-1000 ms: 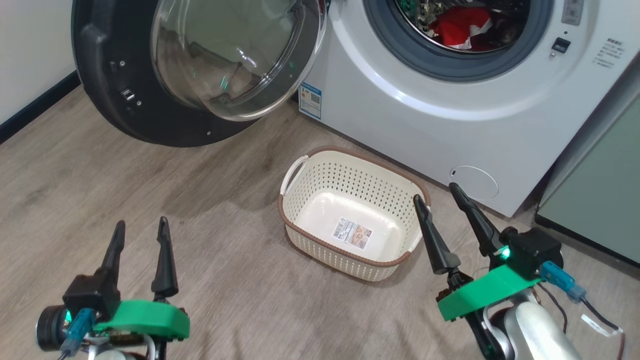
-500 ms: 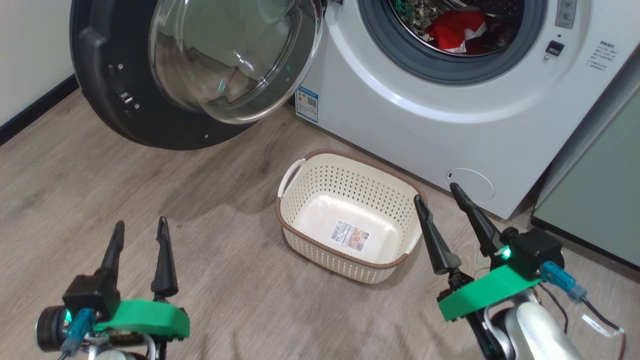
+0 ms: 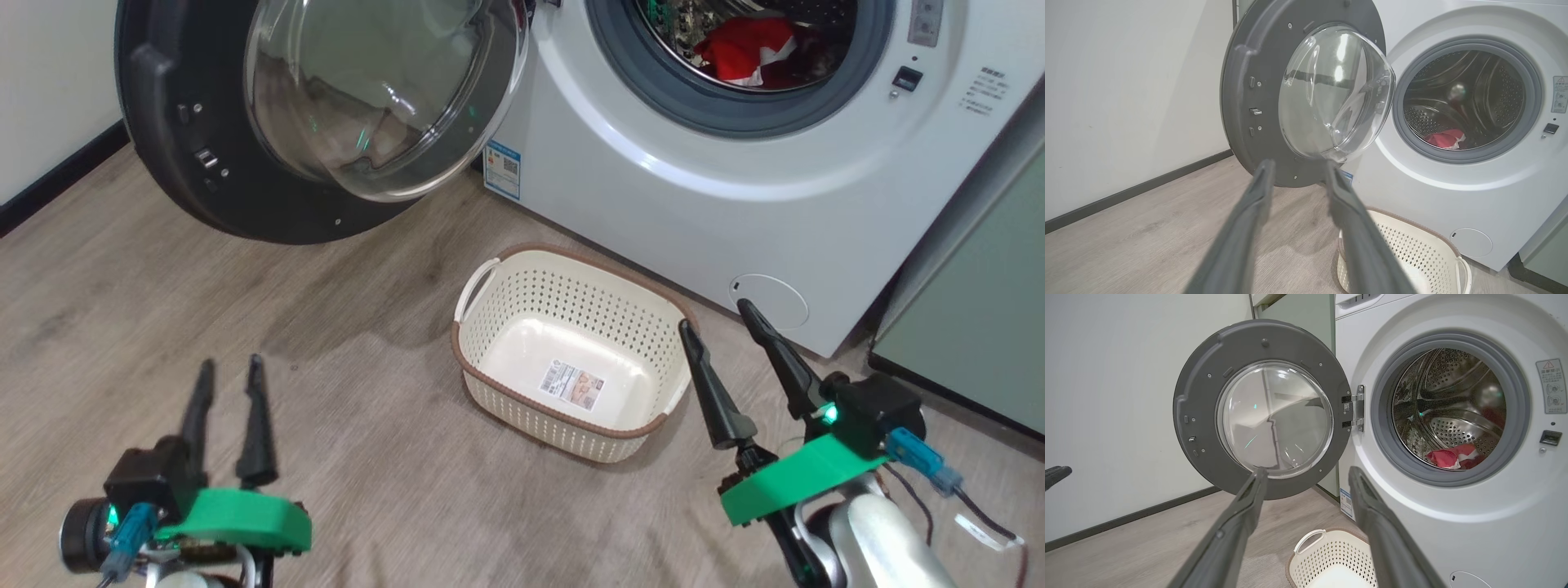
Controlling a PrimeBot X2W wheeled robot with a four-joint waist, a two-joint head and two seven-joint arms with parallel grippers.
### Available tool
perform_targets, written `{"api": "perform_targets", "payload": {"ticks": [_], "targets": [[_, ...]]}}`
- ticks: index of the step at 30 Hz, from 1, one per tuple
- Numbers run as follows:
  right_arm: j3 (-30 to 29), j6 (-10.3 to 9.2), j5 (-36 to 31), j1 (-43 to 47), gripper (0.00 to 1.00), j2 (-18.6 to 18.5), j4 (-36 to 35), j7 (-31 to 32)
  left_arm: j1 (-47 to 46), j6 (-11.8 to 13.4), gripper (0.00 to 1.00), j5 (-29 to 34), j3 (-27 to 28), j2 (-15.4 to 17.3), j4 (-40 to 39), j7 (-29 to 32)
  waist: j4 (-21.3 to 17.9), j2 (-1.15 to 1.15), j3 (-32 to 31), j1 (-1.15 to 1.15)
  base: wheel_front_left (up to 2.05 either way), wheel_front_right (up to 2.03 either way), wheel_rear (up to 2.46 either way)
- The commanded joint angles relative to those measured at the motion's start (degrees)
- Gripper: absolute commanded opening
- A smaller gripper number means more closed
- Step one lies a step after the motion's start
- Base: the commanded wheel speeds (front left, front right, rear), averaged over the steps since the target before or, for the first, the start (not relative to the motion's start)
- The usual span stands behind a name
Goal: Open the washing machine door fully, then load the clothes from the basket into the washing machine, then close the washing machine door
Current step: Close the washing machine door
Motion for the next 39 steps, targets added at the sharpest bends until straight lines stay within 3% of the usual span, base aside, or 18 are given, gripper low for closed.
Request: {"api": "perform_targets", "payload": {"ticks": [1, 9, 15, 21, 27, 30, 35, 39], "targets": [[0.9, 0.00, -0.1, -0.9, 1.00, -0.8, -2.1, -0.5, -1.4, 0.4, 0.00, 0.0, 1.4, 0.1, -2.5, -0.6, 0.1, 0.00, 0.2, 0.00, 0.00, 0.00, 0.00], [-0.2, 0.00, -1.5, -0.5, 1.00, -3.4, -3.9, -0.5, -4.6, 1.9, 0.00, -1.0, 4.1, 0.1, -7.5, -0.6, 1.2, 0.00, 5.5, 0.00, 0.00, 0.00, 0.00], [-0.2, 0.00, -1.9, -1.0, 1.00, -6.8, -6.2, -0.5, -13.1, 1.3, 0.00, 0.4, 9.6, 0.1, -9.5, -0.6, 1.6, 0.00, 11.4, 0.00, 0.00, 0.00, 0.00], [0.2, 0.00, -2.0, -3.2, 1.00, -9.3, -9.3, -0.2, -21.9, -1.3, 0.00, 0.0, 19.3, 5.0, -7.9, -0.6, -2.0, 0.00, 17.0, 0.00, 0.00, 0.00, 0.00], [0.1, 0.00, -2.0, -5.2, 1.00, -11.0, -10.7, 0.4, -32.3, -4.8, 0.00, 0.2, 26.6, 14.7, 0.8, -0.6, -5.3, 0.00, 21.1, 0.00, 0.00, 0.00, 0.00], [0.4, 0.00, -1.9, -6.0, 1.00, -11.5, -10.9, 0.4, -37.3, -5.2, 0.00, 2.4, 28.0, 19.6, 6.3, -0.6, -6.7, 0.00, 22.5, 0.00, 0.00, 0.00, 0.00], [0.9, 0.00, -1.6, -7.0, 1.00, -11.9, -10.6, 0.3, -45.1, -3.8, 0.00, 1.5, 31.2, 23.7, 20.7, -0.6, -8.4, 0.00, 23.7, 0.00, 0.00, 0.00, 0.00], [1.3, 0.00, -1.3, -7.7, 1.00, -11.7, -9.9, 0.1, -52.3, -4.2, 0.00, -5.3, 35.7, 25.3, 35.3, 1.6, -9.6, 0.00, 23.9, 0.00, 0.00, 0.00, 0.00]]}}
